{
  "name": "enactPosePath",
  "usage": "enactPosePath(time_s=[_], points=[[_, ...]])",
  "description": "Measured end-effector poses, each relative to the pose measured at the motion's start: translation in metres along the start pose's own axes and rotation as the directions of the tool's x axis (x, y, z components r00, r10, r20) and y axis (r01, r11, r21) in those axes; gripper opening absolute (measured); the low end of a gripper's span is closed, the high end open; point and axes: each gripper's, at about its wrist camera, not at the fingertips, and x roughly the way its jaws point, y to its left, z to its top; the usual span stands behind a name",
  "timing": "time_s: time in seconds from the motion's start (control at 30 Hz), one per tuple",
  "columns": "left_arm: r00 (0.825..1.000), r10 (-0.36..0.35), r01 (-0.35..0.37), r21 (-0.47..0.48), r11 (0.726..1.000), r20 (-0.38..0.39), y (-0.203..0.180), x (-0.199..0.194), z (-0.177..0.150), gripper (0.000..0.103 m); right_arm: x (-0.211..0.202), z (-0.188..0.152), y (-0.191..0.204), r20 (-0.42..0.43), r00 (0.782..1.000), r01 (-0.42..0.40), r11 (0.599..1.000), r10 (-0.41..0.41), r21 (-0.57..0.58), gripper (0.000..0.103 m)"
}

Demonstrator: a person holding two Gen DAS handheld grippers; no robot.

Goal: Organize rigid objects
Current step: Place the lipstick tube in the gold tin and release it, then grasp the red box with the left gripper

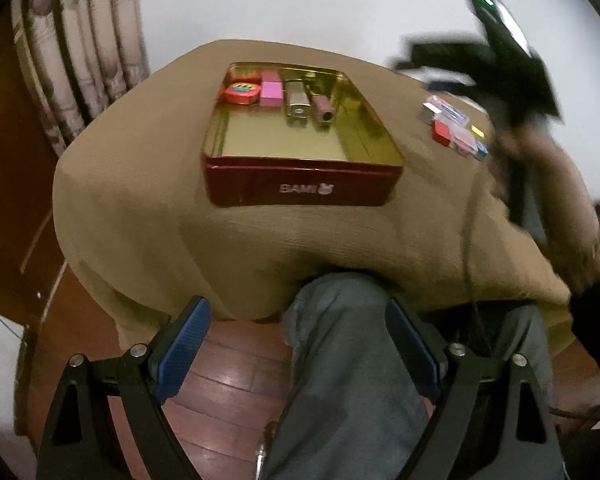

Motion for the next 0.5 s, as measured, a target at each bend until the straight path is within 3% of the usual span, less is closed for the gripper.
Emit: enactPosePath(time_s=[0.1,0.2,0.33,0.5], points=[[1.0,-0.007,0.007,0.053,0.999,0.003,-0.018,-0.002,-0.002,0.086,-0.029,-0.035,-0.058,0.061,0.986,0.155,0.988,-0.153,-0.028,0.056],[1.0,-0.031,0.031,0.111,0.993,0.0,-0.038,-0.003,-0.002,0.086,-0.044,-0.061,-0.129,0.045,0.95,0.309,0.951,-0.308,-0.023,0.056],[0.998,-0.069,0.068,0.165,0.984,-0.005,-0.066,-0.001,0.012,0.086,-0.054,-0.083,-0.215,-0.01,0.906,0.423,0.905,-0.423,0.034,0.056],[0.991,-0.133,0.134,0.169,0.976,-0.018,-0.094,0.013,0.053,0.086,-0.059,-0.103,-0.284,-0.049,0.892,0.452,0.882,-0.449,0.134,0.056]])
